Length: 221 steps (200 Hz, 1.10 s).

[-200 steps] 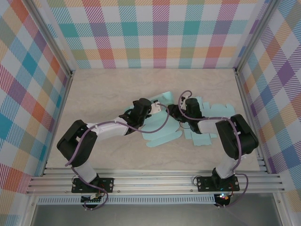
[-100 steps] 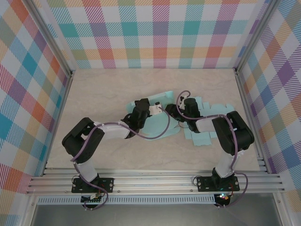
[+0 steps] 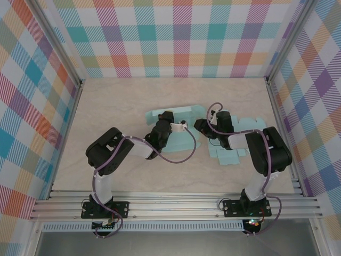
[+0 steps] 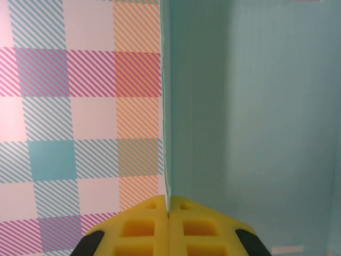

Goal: Fold the paper box

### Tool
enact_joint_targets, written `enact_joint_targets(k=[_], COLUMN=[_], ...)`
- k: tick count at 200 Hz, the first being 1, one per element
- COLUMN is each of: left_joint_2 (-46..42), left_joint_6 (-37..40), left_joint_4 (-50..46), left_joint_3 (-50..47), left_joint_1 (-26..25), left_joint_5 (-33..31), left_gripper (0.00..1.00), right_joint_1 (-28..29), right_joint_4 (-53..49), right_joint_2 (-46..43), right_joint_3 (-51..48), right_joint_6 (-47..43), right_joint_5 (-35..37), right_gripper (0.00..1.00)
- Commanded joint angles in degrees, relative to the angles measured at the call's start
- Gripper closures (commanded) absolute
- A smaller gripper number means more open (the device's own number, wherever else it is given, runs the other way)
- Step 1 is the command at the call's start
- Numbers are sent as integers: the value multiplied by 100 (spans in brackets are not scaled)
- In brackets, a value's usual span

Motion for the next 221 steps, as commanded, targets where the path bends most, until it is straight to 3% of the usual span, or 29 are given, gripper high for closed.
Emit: enact_joint_targets(k=[1, 95, 121, 221], left_joint_2=[117, 416, 624, 806], left_joint_6=[366, 710, 847, 808], left_joint_4=[434, 1016, 1342, 1573], left_joint_3=[64, -27, -43, -148], left_joint_1=[-23, -6, -2, 14], left_joint_5=[64, 128, 31, -49], left_gripper=[100, 100, 100, 100], right_joint_1=[-123, -1071, -1115, -1116], right_joint_4=[-246, -1519, -2170, -2949], right_joint_2=[-414, -1078, -689, 1369], right_joint_3=[-91, 515, 1267, 3288], right_joint_6=[-356, -1022, -1407, -2011], right_joint_5=[-131, -255, -257, -600], right_gripper=[60, 60, 63, 64])
